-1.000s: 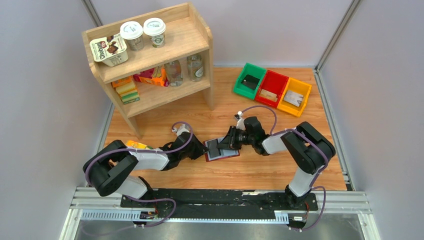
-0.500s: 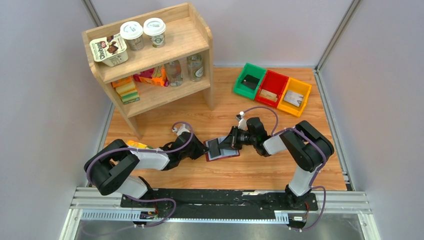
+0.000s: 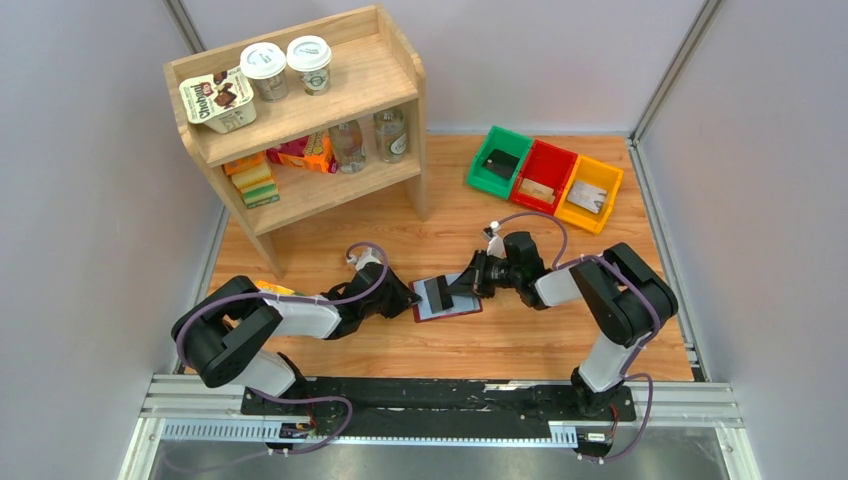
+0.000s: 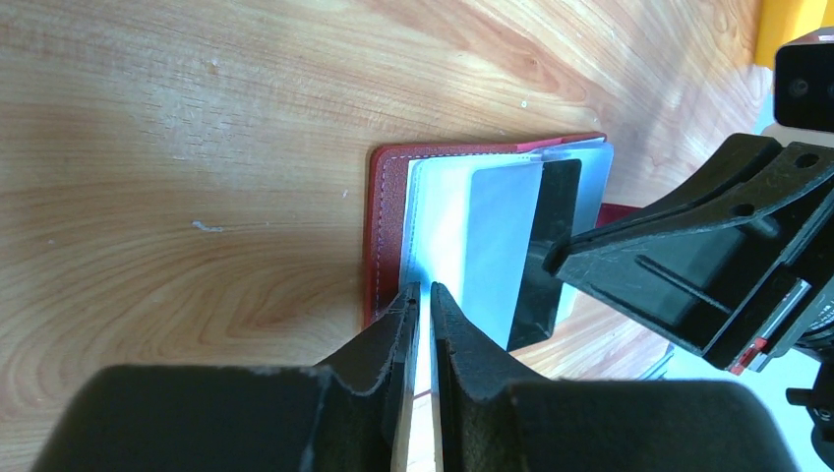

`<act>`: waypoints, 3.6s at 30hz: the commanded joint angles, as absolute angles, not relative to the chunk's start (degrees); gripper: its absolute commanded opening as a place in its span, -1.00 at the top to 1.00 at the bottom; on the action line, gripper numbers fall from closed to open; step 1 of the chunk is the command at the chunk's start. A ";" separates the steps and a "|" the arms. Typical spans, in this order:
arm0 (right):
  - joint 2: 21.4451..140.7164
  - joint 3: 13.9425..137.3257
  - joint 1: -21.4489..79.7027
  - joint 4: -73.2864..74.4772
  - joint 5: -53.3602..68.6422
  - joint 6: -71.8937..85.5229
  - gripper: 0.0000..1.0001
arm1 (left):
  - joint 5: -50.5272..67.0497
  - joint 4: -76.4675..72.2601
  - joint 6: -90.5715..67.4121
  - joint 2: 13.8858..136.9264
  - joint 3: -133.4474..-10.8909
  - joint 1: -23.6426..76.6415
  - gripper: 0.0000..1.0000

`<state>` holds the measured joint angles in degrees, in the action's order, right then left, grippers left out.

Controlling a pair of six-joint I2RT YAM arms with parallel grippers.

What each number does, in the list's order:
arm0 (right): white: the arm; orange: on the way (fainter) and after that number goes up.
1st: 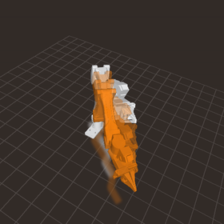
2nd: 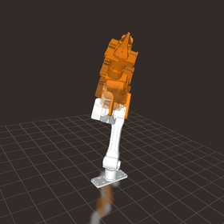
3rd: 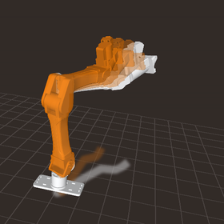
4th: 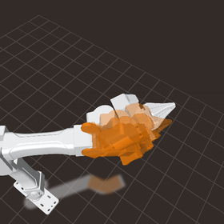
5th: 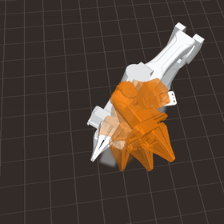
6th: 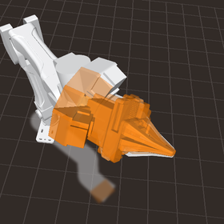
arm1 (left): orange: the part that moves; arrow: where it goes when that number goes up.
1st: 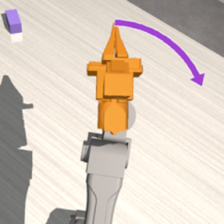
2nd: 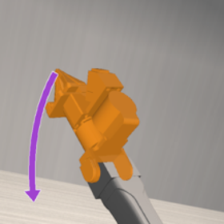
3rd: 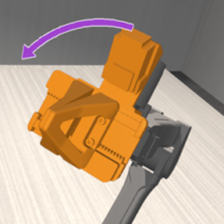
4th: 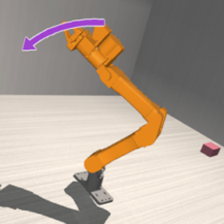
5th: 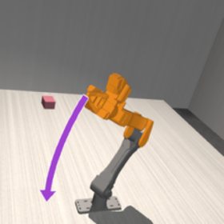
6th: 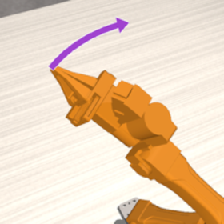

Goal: Take the credit cards out of the card holder
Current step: Remove the credit card from the card holder, then place the credit card in the storage box.

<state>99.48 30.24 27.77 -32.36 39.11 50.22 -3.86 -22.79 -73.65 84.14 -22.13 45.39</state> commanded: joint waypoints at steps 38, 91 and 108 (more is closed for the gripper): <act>95.81 35.24 25.14 -15.58 35.08 40.88 1.00 | -4.13 -12.13 -70.31 87.10 -21.53 45.62 0.64; 111.35 80.68 24.35 -12.12 -17.32 -48.86 1.00 | -32.52 42.45 -18.98 31.20 -45.97 24.09 -0.50; 124.54 87.01 20.92 -18.02 -14.68 -55.81 1.00 | -30.76 42.63 -18.19 35.68 -46.23 21.27 -0.50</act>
<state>122.98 83.88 21.06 -13.85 -16.05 -52.99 -30.72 42.44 -19.64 35.16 -45.41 21.87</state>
